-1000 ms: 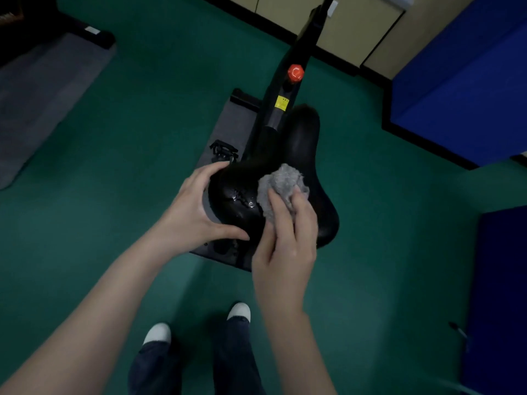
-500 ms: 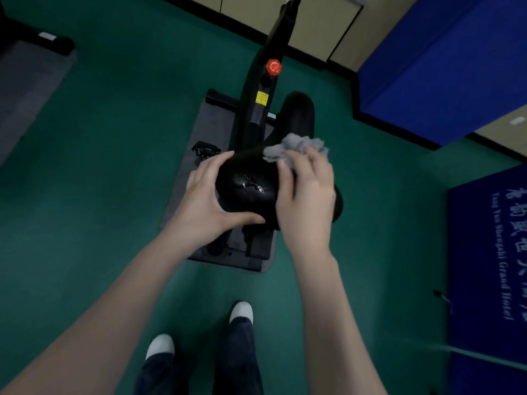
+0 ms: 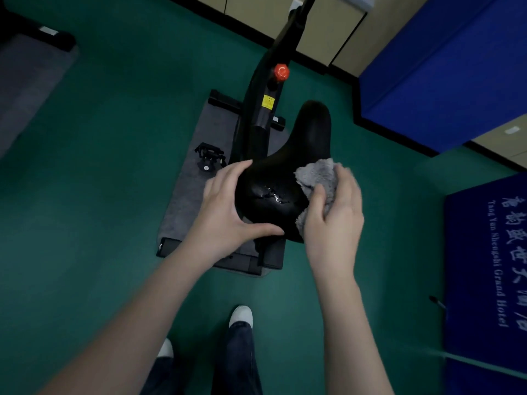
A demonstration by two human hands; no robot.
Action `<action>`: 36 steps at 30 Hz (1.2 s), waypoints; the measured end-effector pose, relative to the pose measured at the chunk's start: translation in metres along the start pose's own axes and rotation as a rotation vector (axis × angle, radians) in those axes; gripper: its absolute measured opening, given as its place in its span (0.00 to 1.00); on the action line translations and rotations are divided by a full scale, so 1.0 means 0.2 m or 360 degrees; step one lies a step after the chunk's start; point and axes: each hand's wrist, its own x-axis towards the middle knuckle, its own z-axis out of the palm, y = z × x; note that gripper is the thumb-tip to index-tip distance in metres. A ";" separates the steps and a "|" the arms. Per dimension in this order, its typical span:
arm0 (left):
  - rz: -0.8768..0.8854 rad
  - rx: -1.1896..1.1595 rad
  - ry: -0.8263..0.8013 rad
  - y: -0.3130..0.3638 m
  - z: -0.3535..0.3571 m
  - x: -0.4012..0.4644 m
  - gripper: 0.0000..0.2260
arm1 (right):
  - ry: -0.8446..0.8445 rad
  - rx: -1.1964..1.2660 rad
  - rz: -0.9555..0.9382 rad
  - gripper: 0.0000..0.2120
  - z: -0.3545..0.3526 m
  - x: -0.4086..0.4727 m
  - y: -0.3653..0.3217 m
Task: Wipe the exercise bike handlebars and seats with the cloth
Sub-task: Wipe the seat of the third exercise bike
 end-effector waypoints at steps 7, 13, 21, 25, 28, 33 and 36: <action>0.0049 -0.0077 0.0080 -0.04 0.03 0.01 0.37 | -0.0205 -0.0085 -0.0606 0.15 0.13 -0.08 -0.19; 0.0023 -0.0083 -0.0028 -0.04 0.00 0.00 0.46 | -0.0001 -0.0072 -0.0583 0.14 0.05 -0.08 -0.01; -0.0087 -0.0210 0.0072 -0.08 0.03 -0.04 0.45 | -0.0439 -0.0191 -0.1029 0.12 0.08 -0.03 -0.14; -0.0181 -0.0280 0.0107 -0.07 0.06 -0.07 0.50 | -0.0547 -0.0149 -0.1101 0.12 -0.07 0.05 -0.01; -0.0244 -0.0326 0.0161 -0.07 0.07 -0.08 0.51 | -0.0470 -0.0058 -0.0856 0.10 -0.03 0.17 -0.07; -0.0393 -0.0548 0.0361 -0.07 0.18 -0.16 0.44 | -0.1076 -0.0072 -0.1400 0.07 0.10 0.20 -0.20; -0.0472 -0.0675 0.0508 -0.05 0.28 -0.21 0.41 | -0.1333 0.0043 -0.1648 0.07 0.02 0.24 -0.14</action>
